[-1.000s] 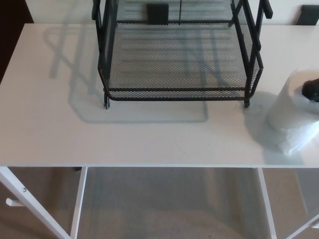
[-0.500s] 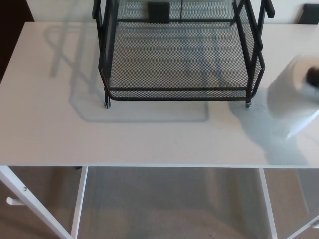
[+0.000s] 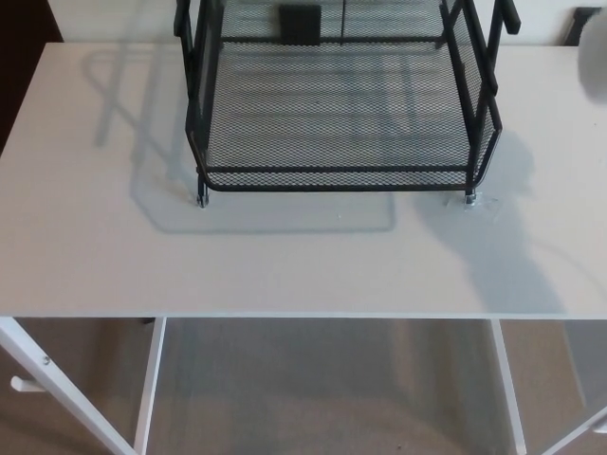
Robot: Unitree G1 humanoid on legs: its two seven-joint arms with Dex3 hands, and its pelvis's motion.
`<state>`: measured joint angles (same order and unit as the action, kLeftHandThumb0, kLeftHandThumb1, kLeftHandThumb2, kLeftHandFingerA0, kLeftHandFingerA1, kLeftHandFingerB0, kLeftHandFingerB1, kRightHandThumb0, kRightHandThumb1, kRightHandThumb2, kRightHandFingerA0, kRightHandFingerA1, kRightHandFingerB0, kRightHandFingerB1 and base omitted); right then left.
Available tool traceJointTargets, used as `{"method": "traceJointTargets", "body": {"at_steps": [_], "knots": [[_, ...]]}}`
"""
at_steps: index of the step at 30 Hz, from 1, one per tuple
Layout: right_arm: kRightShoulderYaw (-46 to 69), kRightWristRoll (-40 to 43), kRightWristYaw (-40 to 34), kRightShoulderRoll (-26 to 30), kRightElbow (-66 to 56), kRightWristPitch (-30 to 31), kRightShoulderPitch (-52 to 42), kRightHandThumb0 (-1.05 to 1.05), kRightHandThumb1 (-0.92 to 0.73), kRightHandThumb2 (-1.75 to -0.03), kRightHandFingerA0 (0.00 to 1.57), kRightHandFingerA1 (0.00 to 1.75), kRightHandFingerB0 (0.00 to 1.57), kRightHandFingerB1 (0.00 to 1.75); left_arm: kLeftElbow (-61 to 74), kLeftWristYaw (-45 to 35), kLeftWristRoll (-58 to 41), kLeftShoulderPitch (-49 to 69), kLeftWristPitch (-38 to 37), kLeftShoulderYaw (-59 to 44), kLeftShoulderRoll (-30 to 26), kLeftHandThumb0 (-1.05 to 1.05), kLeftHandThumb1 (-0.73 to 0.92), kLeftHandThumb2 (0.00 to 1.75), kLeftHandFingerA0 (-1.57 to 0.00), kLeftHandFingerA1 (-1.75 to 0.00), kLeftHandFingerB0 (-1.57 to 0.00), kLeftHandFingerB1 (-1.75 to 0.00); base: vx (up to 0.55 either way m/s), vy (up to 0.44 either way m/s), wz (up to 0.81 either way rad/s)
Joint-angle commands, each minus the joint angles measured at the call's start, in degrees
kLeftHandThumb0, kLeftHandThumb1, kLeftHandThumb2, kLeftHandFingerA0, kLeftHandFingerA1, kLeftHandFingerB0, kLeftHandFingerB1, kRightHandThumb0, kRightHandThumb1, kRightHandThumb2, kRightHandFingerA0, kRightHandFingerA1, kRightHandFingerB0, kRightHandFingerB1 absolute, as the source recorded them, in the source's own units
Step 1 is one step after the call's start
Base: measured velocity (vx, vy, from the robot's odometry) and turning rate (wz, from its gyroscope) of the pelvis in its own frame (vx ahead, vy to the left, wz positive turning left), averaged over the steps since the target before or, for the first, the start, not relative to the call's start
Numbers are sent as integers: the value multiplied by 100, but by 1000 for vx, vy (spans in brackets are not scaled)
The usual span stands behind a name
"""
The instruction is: The robot walks towards a desk on which a file tray is kept in the middle and a toilet paper roll is kept on its right. The robot uses its right hand to hook on finger in the gap of the roll and grabs it, lifts it and places it on the tray.
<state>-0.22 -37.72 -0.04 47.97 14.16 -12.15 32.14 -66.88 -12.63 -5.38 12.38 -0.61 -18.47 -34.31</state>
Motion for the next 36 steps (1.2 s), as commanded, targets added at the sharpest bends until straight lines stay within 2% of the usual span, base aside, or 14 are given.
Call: {"method": "traceJointTargets", "body": {"at_steps": [1,5,6,7,8,12,13,15,19,21,27,31,35,36], "knots": [[175,330,472,119,-286,215,414,-29,-69,-67,86,161,87,88,101,14,91,86,-260,74,-129,-72,88,66,-44,-66,-24,-53,0,0,0],[-41,440,991,-158,-713,449,1011,-30,-66,-68,89,162,90,83,129,25,45,47,-180,53,-102,-72,87,66,-43,-68,-24,-53,0,0,0],[-154,510,1214,-299,-878,587,1181,-26,-65,-78,90,160,86,106,82,41,73,20,-212,74,-107,-72,87,66,-43,-66,-24,-53,0,0,0],[-274,499,1192,-442,-884,522,1330,-27,-53,-89,110,151,92,110,60,53,78,-4,-201,79,-107,-72,87,66,-44,-67,-24,-53,0,0,0],[-346,554,1254,-559,-897,541,1428,-24,-62,-89,93,160,89,108,64,67,78,-5,-200,83,-104,-72,86,66,-46,-70,-24,-54,0,0,0],[-537,456,1461,-843,-1032,830,1655,-26,-63,-87,93,150,89,110,63,31,-29,-48,-83,-2,-91,-72,81,67,-43,-71,-20,-55,0,0,0],[-678,490,1530,-1057,-989,871,1821,-28,-62,-77,93,156,92,91,79,68,100,-4,-197,104,-113,-72,87,66,-47,-71,-23,-55,0,0,0],[-800,530,1700,-1221,-983,951,1918,-28,-65,-67,87,161,91,88,78,56,91,36,-245,105,-115,-72,87,66,-48,-74,-24,-56,0,0,0],[-1083,496,1903,-1679,-804,1299,2084,-25,-65,-76,88,159,90,84,148,29,-28,-52,-20,37,-117,-71,86,66,-43,-70,-24,-55,0,0,0],[-1194,519,2079,-1898,-686,1589,2105,-22,-64,-84,94,142,91,93,218,36,-47,3,-45,9,-90,-71,86,66,-47,-72,-24,-54,0,0,0],[-1745,313,2360,-2335,-64,1796,2206,-24,-66,-71,87,159,87,106,160,69,24,-1,-136,73,-77,-73,87,66,-48,-72,-25,-56,0,0,0],[-2169,48,2404,-2462,294,1783,2328,-28,-66,-63,85,156,88,91,127,63,38,-13,-142,96,-81,-72,86,66,-46,-70,-23,-54,0,0,0],[-2497,-165,2223,-2600,653,1758,2384,-47,-51,-72,89,147,86,102,65,100,93,-19,-243,141,-79,-72,87,66,-47,-70,-24,-55,0,0,0],[-2519,-147,2205,-2609,703,1708,2370,-37,-63,-61,75,164,81,92,33,102,68,-47,-212,120,-76,-71,86,66,-47,-70,-23,-55,0,0,0]]}}
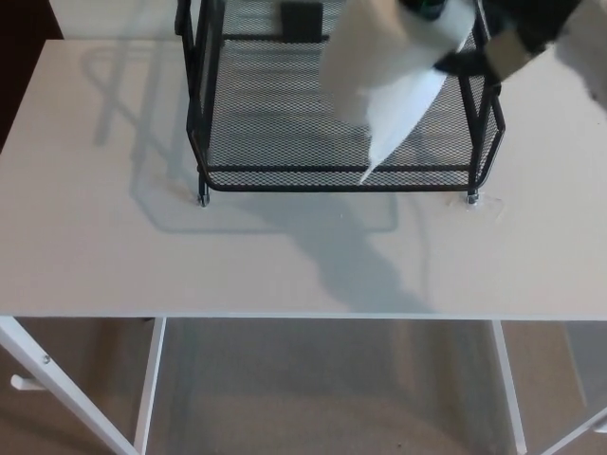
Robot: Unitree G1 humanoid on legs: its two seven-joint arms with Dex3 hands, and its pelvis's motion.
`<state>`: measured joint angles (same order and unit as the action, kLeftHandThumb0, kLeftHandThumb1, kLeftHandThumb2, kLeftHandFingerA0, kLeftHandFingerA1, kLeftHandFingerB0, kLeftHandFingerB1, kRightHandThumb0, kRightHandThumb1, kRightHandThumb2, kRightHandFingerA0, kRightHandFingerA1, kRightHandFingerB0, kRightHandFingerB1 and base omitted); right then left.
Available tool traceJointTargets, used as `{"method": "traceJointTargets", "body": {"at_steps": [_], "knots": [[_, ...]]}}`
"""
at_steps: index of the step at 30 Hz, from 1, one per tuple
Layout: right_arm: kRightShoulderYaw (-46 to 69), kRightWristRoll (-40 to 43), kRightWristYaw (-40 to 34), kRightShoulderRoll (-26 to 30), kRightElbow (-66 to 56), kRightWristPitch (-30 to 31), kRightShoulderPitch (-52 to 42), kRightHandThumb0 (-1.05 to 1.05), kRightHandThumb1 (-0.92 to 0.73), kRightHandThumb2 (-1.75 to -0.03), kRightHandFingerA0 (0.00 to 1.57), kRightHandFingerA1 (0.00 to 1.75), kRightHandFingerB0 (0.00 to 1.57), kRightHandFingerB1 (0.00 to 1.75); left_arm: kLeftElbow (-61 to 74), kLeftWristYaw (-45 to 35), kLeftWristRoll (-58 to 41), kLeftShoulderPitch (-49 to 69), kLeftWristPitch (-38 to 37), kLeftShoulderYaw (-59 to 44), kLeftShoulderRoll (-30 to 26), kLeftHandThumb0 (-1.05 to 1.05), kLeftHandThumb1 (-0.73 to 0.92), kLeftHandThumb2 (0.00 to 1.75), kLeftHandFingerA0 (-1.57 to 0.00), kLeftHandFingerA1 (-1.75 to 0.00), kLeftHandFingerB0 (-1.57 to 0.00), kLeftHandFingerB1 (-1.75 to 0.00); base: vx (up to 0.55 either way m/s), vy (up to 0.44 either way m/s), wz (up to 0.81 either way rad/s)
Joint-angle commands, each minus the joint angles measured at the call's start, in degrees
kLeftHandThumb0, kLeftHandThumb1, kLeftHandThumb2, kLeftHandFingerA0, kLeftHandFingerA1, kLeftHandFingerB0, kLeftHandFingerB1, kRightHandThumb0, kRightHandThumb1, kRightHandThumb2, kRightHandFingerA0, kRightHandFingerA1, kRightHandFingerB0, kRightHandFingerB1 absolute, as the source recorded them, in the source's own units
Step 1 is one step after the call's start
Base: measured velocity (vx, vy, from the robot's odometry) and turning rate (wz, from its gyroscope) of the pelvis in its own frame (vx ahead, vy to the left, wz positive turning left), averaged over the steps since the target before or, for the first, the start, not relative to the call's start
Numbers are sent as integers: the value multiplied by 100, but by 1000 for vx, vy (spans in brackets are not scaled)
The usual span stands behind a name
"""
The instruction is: The robot walks towards a desk on which a file tray is kept in the middle and a toilet paper roll is kept on its right. The robot uses its right hand to hook on finger in the gap of the roll and grabs it, lifts it and places it on the tray.
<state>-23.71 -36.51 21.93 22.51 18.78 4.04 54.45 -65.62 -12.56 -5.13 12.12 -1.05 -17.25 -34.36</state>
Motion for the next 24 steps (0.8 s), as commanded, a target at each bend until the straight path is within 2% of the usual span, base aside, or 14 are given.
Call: {"method": "traceJointTargets", "body": {"at_steps": [1,2,4,8,9,10,12,14,15,17,19,20,22,24], "knots": [[-217,-237,34,-67,308,13,89,-30,-69,-62,75,164,81,105,-148,97,13,-68,-131,-25,-68,-72,86,66,-48,-71,-22,-55,0,0,0],[-240,-229,93,-57,312,10,62,-30,-69,-62,75,164,81,105,-166,95,24,-78,-145,-15,-72,-72,86,66,-48,-71,-22,-55,0,0,0],[-269,-208,45,-18,319,-152,-34,-31,-63,-62,78,162,87,88,-138,51,-1,-62,-138,-33,-74,-71,86,66,-48,-73,-23,-54,0,0,0],[-270,-166,118,-54,359,-65,-96,-28,-63,-63,82,163,87,94,-190,107,50,-82,-164,7,-82,-71,86,66,-52,-72,-24,-54,0,0,0],[-252,-138,114,-43,436,-77,-91,-27,-63,-65,83,152,89,82,-70,79,28,-22,-103,4,-70,-71,86,66,-48,-71,-24,-53,0,0,0],[-255,-138,114,-50,455,-82,-81,-27,-63,-65,83,152,89,82,-57,77,21,-10,-98,1,-64,-71,86,66,-48,-71,-24,-53,0,0,0],[-273,-165,154,5,431,-145,-39,-27,-71,-65,74,149,73,50,40,90,20,19,-45,4,-58,-71,86,66,-53,-73,-24,-55,0,0,0],[-273,-161,204,22,427,-146,-13,-27,-71,-65,74,149,73,50,52,113,41,37,-77,19,-55,-71,86,66,-53,-73,-24,-55,0,0,0],[-275,-150,338,73,417,-155,72,-33,-69,-60,78,125,46,36,69,109,70,50,-81,50,-65,-71,87,66,-51,-71,-25,-54,0,0,0],[-293,-218,518,111,313,-9,215,-43,-65,-60,80,103,28,35,-11,113,55,29,-134,42,-56,-70,86,65,-55,-70,-25,-55,0,0,0],[-283,-202,553,97,314,27,246,-43,-65,-60,80,103,28,35,-51,107,42,15,-146,31,-79,-70,86,65,-55,-70,-25,-55,0,0,0],[-281,-248,729,76,290,246,398,-47,-64,-60,79,97,21,33,31,98,64,56,-122,59,-92,-71,86,66,-59,-67,-25,-53,0,0,0],[-248,-216,719,75,369,197,491,-49,-62,-59,82,90,20,34,36,88,51,69,-115,52,-91,-71,85,65,-67,-69,-25,-55,0,0,0],[-246,-194,756,117,426,66,606,-51,-63,-59,80,90,16,35,85,56,65,112,-111,72,-109,-71,86,66,-66,-66,-24,-54,0,0,0]]}}
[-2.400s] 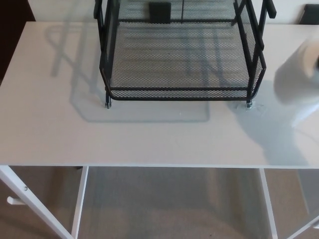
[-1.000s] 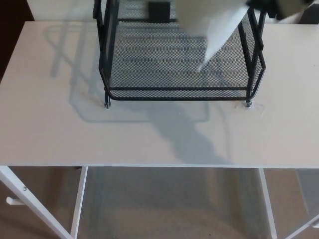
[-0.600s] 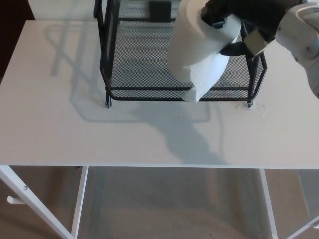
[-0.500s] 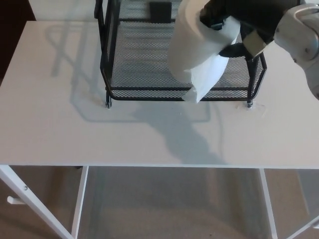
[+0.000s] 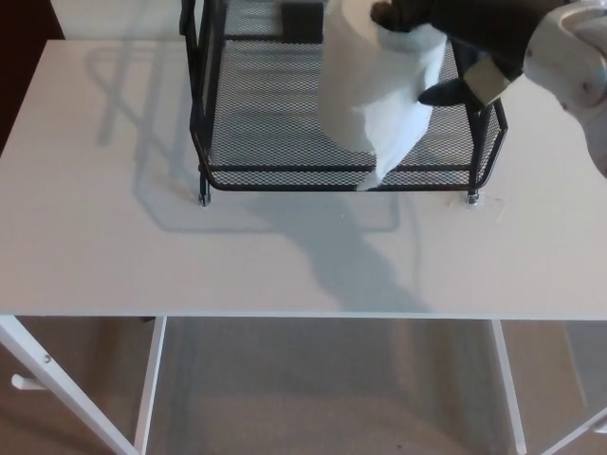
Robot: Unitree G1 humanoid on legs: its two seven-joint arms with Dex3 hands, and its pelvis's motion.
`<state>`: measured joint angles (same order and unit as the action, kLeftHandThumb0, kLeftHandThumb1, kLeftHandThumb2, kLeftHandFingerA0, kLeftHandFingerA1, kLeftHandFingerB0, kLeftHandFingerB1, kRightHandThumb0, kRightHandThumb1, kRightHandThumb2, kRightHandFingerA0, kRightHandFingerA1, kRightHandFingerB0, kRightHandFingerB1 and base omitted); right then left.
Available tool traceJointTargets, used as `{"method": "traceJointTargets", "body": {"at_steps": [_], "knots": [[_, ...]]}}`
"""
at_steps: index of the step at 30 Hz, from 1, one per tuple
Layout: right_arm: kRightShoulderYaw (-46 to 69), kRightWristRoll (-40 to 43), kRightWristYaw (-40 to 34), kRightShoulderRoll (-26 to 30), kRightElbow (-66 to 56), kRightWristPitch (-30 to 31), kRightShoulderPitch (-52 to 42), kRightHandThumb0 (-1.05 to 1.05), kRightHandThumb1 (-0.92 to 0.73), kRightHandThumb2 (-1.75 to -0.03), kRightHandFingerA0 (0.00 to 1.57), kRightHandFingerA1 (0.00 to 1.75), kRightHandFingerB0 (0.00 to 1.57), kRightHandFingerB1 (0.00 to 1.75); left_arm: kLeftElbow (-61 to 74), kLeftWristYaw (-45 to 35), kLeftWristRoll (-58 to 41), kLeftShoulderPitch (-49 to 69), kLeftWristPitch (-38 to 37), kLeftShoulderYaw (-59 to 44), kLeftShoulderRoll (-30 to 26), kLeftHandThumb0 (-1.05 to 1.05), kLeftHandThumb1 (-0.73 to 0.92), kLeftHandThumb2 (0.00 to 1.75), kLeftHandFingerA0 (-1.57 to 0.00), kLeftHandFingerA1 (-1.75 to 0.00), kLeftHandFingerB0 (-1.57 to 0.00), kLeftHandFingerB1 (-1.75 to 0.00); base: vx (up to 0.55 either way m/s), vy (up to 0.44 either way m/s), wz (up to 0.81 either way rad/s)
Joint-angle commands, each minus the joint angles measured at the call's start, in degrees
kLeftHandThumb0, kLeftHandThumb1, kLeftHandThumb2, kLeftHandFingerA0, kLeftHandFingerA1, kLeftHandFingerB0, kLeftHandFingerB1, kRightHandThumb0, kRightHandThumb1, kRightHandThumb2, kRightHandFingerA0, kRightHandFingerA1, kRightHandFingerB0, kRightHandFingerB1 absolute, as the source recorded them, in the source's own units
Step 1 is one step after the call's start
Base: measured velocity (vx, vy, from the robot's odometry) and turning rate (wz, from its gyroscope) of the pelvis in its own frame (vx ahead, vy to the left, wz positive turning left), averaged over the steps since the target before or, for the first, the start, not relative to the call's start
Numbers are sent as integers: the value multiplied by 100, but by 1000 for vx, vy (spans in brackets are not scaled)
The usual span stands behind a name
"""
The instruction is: The robot walks towards a desk on which a file tray is kept in the middle and a toilet paper roll is kept on its right. The robot uses its right hand to hook on finger in the gap of the roll and grabs it, lifts it and places it on the tray.
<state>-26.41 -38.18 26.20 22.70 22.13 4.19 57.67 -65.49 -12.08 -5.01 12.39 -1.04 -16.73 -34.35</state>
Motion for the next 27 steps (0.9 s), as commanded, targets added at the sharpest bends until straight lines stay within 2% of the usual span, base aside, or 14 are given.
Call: {"method": "traceJointTargets", "body": {"at_steps": [1,3,6,9,15,16,17,18,19,20,21,22,26,27], "knots": [[29,-33,349,147,32,-22,329,-52,-61,-59,81,88,16,34,69,-9,56,87,-123,24,-112,-71,86,66,-63,-64,-24,-55,0,0,0],[30,19,532,188,84,-68,506,-53,-61,-59,76,83,14,33,4,30,69,33,-94,34,-109,-71,86,66,-60,-64,-24,-55,0,0,0],[-15,-5,915,219,73,61,816,-56,-60,-57,68,61,12,34,50,28,119,113,-234,76,-129,-70,87,66,-66,-67,-26,-53,0,0,0],[42,89,929,242,39,-39,858,-54,-56,-57,70,67,17,37,15,25,91,100,-219,58,-122,-71,87,66,-66,-66,-25,-54,0,0,0],[204,274,1202,386,-161,-119,1053,-53,-56,-57,70,62,20,38,32,37,69,83,-151,42,-117,-70,86,66,-65,-67,-26,-57,0,0,0],[283,346,1328,418,-145,-96,1180,-58,-47,-83,69,70,15,47,56,56,111,96,-159,77,-131,-71,87,66,-66,-66,-29,-57,0,0,0],[347,392,1445,447,-162,-67,1260,-54,-58,-58,72,62,20,38,59,30,97,100,-155,67,-134,-71,86,66,-60,-66,-27,-56,0,0,0],[402,442,1552,476,-203,-36,1307,-54,-58,-58,72,62,20,38,62,-21,48,102,-131,32,-130,-71,86,66,-60,-66,-27,-56,0,0,0],[603,581,1725,587,-309,107,1438,-56,-48,-83,70,69,19,47,-12,50,115,42,-113,86,-139,-70,87,66,-66,-66,-27,-55,0,0,0],[673,614,1873,690,-352,159,1540,-61,-51,-84,64,66,19,46,4,9,103,60,-140,80,-139,-69,88,66,-61,-63,-26,-54,0,0,0],[685,620,1901,703,-362,168,1551,-61,-51,-84,64,66,19,46,4,5,101,61,-143,80,-139,-69,88,66,-61,-63,-26,-54,0,0,0],[845,750,2015,772,-413,289,1617,-55,-62,-59,70,58,24,32,-5,12,98,58,-154,76,-136,-70,87,66,-63,-65,-26,-55,0,0,0],[1712,1210,2402,1358,-842,913,1790,-55,-64,-59,67,53,25,32,-6,55,113,55,-207,88,-102,-70,87,66,-62,-64,-27,-54,0,0,0],[2171,1300,2349,1791,-1113,991,1641,-58,-66,-60,62,55,23,33,-8,101,127,52,-205,95,-95,-71,87,66,-64,-65,-27,-55,0,0,0]]}}
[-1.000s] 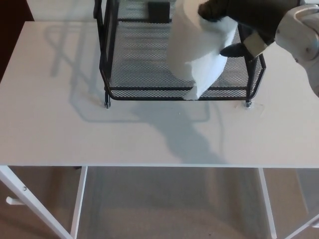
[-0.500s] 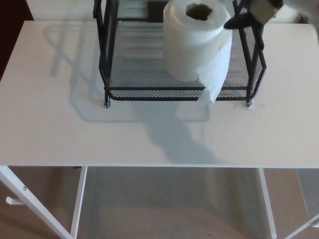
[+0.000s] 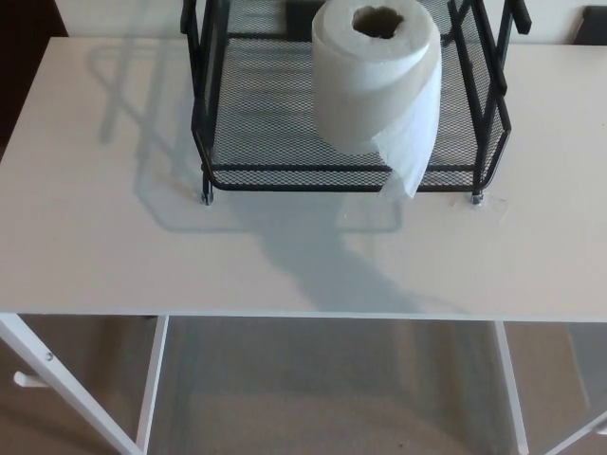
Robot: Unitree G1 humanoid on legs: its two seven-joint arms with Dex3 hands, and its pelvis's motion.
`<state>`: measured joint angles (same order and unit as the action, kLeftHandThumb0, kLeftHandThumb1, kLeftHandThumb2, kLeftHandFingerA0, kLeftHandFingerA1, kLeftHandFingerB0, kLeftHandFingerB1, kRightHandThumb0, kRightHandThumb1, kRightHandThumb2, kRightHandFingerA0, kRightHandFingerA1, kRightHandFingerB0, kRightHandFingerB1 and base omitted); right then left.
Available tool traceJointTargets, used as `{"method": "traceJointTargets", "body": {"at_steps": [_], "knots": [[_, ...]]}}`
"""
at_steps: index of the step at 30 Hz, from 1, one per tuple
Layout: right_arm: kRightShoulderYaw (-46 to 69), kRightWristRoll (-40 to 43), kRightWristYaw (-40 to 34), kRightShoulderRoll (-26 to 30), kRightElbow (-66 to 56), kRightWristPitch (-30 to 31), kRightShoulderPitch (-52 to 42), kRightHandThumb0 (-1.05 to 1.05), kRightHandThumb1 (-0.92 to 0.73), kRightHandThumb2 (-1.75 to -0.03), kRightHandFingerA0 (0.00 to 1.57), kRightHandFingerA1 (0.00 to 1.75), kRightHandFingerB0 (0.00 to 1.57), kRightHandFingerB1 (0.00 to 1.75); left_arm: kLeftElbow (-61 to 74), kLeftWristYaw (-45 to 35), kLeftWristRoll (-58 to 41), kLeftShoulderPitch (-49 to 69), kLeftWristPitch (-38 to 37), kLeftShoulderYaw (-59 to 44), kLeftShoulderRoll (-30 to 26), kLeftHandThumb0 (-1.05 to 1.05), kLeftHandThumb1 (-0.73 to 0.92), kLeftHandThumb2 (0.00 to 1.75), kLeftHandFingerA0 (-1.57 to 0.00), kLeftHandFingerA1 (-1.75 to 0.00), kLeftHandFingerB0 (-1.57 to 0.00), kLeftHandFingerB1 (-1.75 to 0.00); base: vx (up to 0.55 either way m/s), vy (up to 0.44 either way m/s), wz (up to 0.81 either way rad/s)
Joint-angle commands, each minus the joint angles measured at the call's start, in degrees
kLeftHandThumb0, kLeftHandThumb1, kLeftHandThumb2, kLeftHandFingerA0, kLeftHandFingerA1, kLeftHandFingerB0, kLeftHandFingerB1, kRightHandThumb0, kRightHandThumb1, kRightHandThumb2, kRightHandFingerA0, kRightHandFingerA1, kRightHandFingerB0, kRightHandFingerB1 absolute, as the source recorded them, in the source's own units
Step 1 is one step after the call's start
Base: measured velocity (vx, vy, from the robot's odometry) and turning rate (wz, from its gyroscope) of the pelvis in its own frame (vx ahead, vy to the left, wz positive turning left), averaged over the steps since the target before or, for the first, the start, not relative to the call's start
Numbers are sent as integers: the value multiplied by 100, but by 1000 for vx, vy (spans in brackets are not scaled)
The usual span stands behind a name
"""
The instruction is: The robot walks towards a desk on which a file tray is kept in the middle and a toilet paper roll is kept on its right. The robot uses its right hand to hook on finger in the gap of the roll and grabs it, lifts it and places it on the tray.
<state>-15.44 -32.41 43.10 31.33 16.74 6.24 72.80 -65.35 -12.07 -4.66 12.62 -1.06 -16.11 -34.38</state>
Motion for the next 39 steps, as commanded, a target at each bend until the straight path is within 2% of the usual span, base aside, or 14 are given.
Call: {"method": "traceJointTargets", "body": {"at_steps": [1,5,6,8,9,13,15,16,21,24,27,31,36,39], "knots": [[1147,744,636,952,-624,815,104,-58,-66,-60,62,55,23,33,-17,94,77,21,-196,8,-147,-71,87,66,-64,-65,-27,-55,0,0,0],[2646,1124,571,1811,-1149,1223,-882,-67,-55,-88,54,64,18,45,8,15,-56,17,-132,-108,-125,-71,85,65,-61,-66,-25,-55,0,0,0],[3235,1305,623,1910,-1339,1450,-1277,-58,-65,-60,64,54,28,31,43,3,-47,28,-100,-98,-133,-70,86,65,-59,-64,-24,-53,0,0,0],[4274,1589,728,2054,-1317,1487,-1995,-67,-49,-84,71,78,21,44,94,-58,-68,-3,-4,-111,-185,-71,85,65,-58,-65,-23,-53,0,0,0],[5158,1702,700,1848,-1432,1818,-2462,-56,-56,-58,69,60,31,34,66,-67,-72,-16,-20,-116,-192,-69,85,65,-63,-68,-23,-53,0,0,0],[6807,1510,366,1407,-1731,1859,-3699,-55,-58,-58,73,52,32,35,164,-90,103,36,-149,64,-185,-72,88,66,-61,-65,-25,-54,0,0,0],[7534,1796,-175,948,-1639,1117,-4313,-65,-51,-86,73,66,28,49,225,-148,32,22,-57,12,-189,-71,88,66,-54,-63,-25,-54,0,0,0],[8028,2023,-564,569,-1388,734,-4860,-63,-65,-60,98,77,31,40,191,-60,-5,-37,29,-34,-169,-71,85,65,-56,-65,-26,-56,0,0,0],[8377,1807,-2485,-476,-811,166,-5933,-71,-59,-58,87,88,34,49,92,100,46,-146,17,-11,-145,-72,85,65,-65,-68,-26,-57,0,0,0],[8139,2028,-3956,-914,724,-1417,-6637,-67,-72,-63,108,146,16,55,163,1,-3,-94,-1,-50,-167,-72,88,66,-56,-69,-23,-57,0,0,0],[8172,2155,-4292,-1364,942,-1490,-6861,-61,-72,-64,114,160,11,48,110,-9,-14,-122,-20,-65,-182,-72,87,66,-51,-69,-23,-56,0,0,0],[7977,1963,-4868,-1984,1075,-1058,-7103,-49,-69,-65,92,161,7,50,-70,98,-40,-261,8,-109,-168,-71,86,66,-54,-78,-22,-59,0,0,0],[6806,886,-4876,-1967,1208,422,-7339,-79,-92,-73,27,120,0,0,55,72,-7,-217,-15,-73,-174,-72,87,66,-46,-74,-24,-59,0,0,0],[5851,113,-4780,-2067,1215,1409,-7383,-80,-92,-70,0,96,0,0,134,21,-82,-233,80,-127,-158,-73,83,67,-41,-74,-21,-58,0,0,0]]}}
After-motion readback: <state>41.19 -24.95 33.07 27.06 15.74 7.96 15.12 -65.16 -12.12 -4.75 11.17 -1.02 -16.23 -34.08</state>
